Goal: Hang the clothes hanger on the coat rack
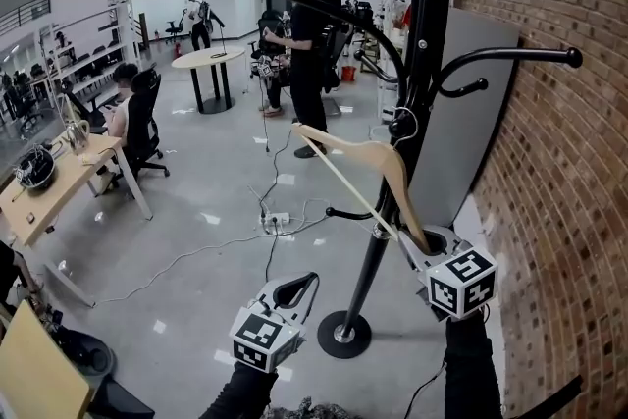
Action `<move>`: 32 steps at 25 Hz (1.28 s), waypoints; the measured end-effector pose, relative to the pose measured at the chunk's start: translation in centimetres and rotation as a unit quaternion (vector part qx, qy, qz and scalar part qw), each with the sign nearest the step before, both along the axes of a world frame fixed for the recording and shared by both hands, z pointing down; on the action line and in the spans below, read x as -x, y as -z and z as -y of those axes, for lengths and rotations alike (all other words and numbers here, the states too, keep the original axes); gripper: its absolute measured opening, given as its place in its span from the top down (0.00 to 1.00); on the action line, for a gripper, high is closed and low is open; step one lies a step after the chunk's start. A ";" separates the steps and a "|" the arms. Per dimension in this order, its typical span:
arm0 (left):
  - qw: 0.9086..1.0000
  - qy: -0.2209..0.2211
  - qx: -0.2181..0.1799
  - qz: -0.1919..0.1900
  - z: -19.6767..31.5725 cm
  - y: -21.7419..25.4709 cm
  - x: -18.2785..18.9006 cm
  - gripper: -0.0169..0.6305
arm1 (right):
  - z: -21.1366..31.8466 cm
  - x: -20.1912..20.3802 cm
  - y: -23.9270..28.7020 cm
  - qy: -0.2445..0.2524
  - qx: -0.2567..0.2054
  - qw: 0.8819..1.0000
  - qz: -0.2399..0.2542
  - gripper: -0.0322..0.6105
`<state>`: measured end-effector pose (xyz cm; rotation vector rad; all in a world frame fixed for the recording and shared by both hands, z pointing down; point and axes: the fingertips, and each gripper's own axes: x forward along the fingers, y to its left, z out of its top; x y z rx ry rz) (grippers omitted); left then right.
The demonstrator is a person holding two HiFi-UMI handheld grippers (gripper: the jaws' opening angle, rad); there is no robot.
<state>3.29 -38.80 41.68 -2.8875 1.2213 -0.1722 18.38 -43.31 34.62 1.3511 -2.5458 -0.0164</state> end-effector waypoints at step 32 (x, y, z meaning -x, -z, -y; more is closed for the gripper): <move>1.000 -0.016 -0.009 -0.004 -0.9 0.9 -1.7 0.96 | -8.3 -6.1 5.4 -0.040 -0.097 0.986 0.131 0.67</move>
